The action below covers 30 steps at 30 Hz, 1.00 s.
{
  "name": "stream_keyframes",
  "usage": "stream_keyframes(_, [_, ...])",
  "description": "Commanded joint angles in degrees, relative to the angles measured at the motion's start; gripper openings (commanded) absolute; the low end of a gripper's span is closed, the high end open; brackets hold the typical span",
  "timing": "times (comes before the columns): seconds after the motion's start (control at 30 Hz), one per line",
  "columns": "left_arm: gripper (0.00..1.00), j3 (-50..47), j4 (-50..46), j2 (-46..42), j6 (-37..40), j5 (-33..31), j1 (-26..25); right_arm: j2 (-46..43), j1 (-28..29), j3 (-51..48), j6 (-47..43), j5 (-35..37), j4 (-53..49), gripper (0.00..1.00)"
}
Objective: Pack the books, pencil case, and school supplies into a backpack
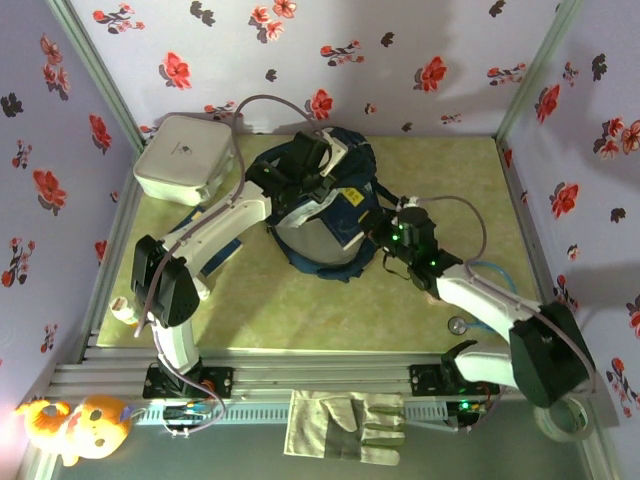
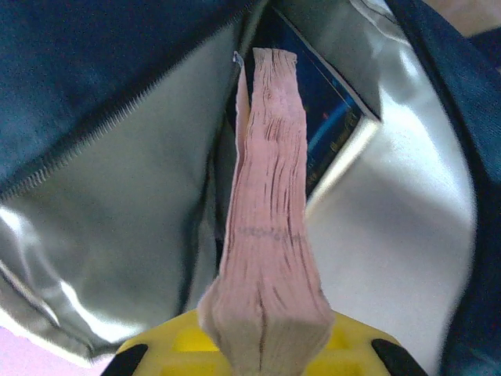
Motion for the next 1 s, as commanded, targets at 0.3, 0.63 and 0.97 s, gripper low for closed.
stream_keyframes(0.3, [0.0,2.9,7.7,-4.3,-3.7,2.1,-0.9,19.8,1.0,11.9,9.3,10.2,8.4,0.09])
stream_keyframes(0.63, [0.0,3.4,6.6,-3.8,-4.9,2.9,-0.8,38.0,1.4,26.4,11.8,4.4,5.1,0.21])
stream_keyframes(0.97, [0.0,3.8,5.5,-3.1,-6.3,2.9,0.0,39.5,1.1,25.6,13.9,-0.5,10.4,0.49])
